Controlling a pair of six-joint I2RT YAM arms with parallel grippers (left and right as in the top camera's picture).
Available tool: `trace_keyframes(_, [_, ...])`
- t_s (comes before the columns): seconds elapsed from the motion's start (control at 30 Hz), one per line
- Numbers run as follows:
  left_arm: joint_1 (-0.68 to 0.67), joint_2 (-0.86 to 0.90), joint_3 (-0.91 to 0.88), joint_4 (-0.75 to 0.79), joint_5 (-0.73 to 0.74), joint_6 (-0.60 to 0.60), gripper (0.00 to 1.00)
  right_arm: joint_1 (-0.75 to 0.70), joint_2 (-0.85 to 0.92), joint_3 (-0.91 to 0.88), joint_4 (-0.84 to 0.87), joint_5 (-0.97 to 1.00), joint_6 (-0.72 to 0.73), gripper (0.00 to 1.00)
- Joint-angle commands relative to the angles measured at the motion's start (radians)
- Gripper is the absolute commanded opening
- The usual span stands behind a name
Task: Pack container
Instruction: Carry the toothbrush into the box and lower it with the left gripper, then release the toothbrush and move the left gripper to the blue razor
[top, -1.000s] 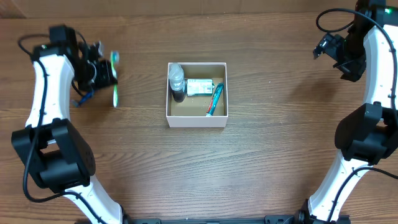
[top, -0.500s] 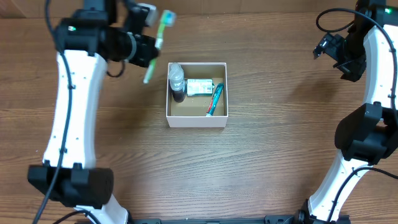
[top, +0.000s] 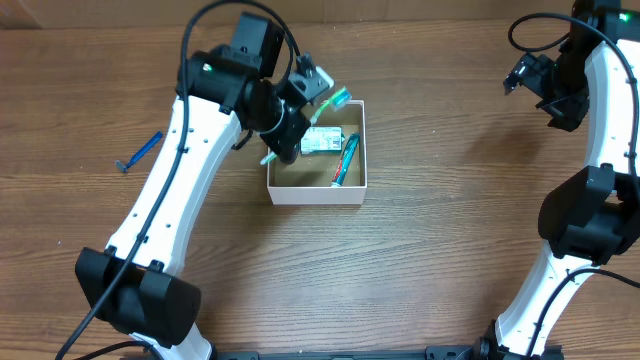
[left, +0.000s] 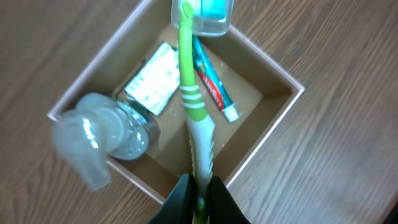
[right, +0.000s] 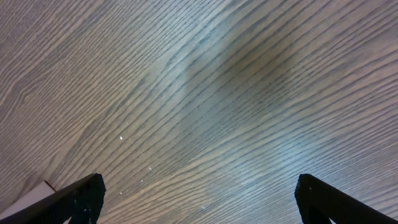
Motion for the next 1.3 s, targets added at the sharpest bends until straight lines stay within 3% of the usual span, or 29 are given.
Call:
trace_keyframes(0.0, [0.0,-0.009,-0.106,0.056,0.006,0.085,0.13,0.003,-0.04,0.021,0.004,-0.006,0.008,1.0])
trace_keyframes(0.27, [-0.023,-0.009,-0.25,0.207,0.043,0.208,0.22,0.003,-0.04,0.021,0.004,-0.006,0.008,1.0])
trace_keyframes(0.5, [-0.038,-0.009,-0.286,0.28,0.031,0.201,0.21,0.003,-0.04,0.021,0.004,-0.006,0.008,1.0])
trace_keyframes(0.7, [-0.037,-0.019,-0.18,0.25,0.027,0.042,0.32,0.003,-0.04,0.021,0.004,-0.006,0.008,1.0])
trace_keyframes(0.97, [0.004,-0.065,0.074,0.11,-0.064,-0.156,0.38,0.003,-0.04,0.021,0.004,-0.006,0.009,1.0])
trace_keyframes(1.07, [0.074,-0.103,0.102,0.092,-0.21,-0.278,0.45,0.003,-0.04,0.021,0.004,-0.006,0.009,1.0])
trace_keyframes(1.13, [0.149,-0.113,0.101,0.058,-0.287,-0.338,0.44,0.003,-0.04,0.021,0.004,-0.006,0.009,1.0])
trace_keyframes(1.27, [0.286,-0.109,0.076,0.013,-0.309,-0.441,0.45,0.003,-0.04,0.021,0.004,-0.006,0.009,1.0])
